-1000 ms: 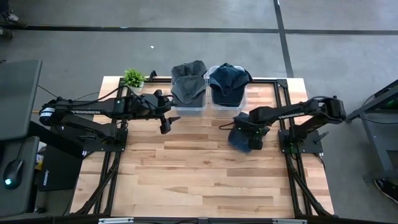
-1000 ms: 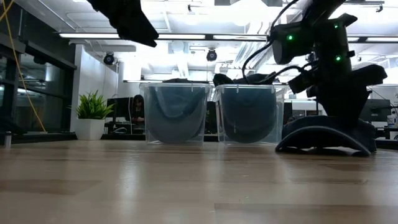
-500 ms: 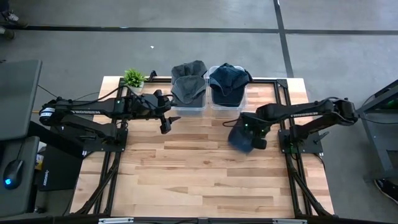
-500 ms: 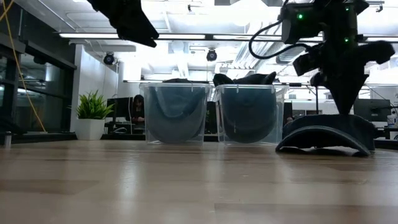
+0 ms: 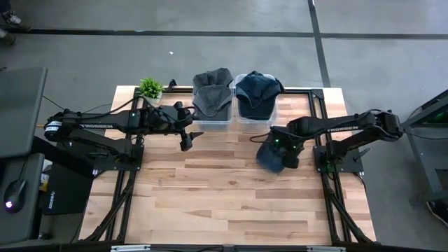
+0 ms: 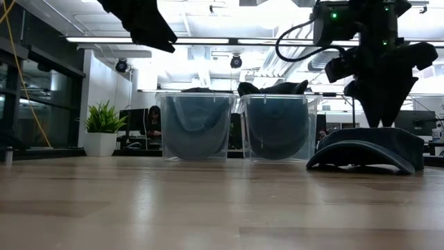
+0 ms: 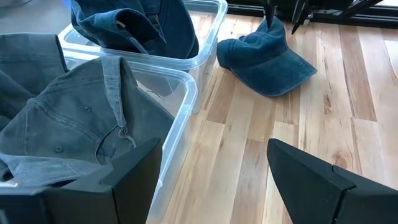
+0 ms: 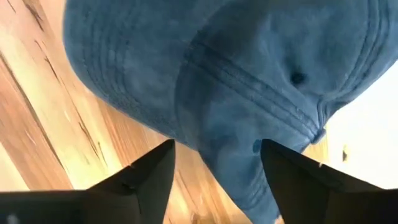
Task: Pick & Place hat
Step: Put the blue cap into the right transparent bin
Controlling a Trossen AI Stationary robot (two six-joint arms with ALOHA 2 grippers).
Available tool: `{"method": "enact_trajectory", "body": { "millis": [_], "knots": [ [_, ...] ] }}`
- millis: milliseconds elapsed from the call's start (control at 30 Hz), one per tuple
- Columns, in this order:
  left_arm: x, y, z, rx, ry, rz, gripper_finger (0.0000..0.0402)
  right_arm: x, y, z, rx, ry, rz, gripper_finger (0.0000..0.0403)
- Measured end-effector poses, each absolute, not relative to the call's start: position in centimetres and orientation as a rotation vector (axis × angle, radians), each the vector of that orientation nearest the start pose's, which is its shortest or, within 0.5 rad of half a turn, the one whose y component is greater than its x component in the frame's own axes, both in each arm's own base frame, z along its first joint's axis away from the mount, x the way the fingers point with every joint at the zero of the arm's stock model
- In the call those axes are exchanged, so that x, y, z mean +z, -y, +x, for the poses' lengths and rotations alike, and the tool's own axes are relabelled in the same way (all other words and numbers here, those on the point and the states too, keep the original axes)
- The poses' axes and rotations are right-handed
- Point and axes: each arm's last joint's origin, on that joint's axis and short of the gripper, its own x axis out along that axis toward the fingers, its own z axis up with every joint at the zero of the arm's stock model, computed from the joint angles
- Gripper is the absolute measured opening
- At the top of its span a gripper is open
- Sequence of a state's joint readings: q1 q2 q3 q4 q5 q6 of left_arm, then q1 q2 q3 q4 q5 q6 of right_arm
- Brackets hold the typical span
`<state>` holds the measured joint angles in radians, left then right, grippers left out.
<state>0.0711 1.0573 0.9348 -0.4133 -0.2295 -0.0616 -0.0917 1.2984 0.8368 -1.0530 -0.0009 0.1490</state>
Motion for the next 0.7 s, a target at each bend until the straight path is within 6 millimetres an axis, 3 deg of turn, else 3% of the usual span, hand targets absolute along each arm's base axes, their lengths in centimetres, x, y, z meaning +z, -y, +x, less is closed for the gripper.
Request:
{"method": "enact_trajectory", "body": {
  "millis": [167, 433, 567, 700],
  "knots": [
    [31.4, -2.2, 22.2, 0.307, -0.527, -0.018, 0.0288, 20.0, 1.9, 20.5, -0.185, -1.516, 0.199, 0.0240],
    [31.4, -2.2, 22.2, 0.299, -0.528, -0.020, 0.0288, 18.1, 2.1, 21.4, -0.247, -1.607, 0.144, 0.0200],
    [31.4, -2.2, 22.2, 0.298, -0.528, -0.020, 0.0288, 18.0, 2.2, 21.4, -0.260, -1.613, 0.129, 0.0160],
    [31.4, -2.2, 22.2, 0.298, -0.528, -0.020, 0.0288, 18.0, 2.2, 21.4, -0.252, -1.614, 0.137, 0.0094]
  ]
}}
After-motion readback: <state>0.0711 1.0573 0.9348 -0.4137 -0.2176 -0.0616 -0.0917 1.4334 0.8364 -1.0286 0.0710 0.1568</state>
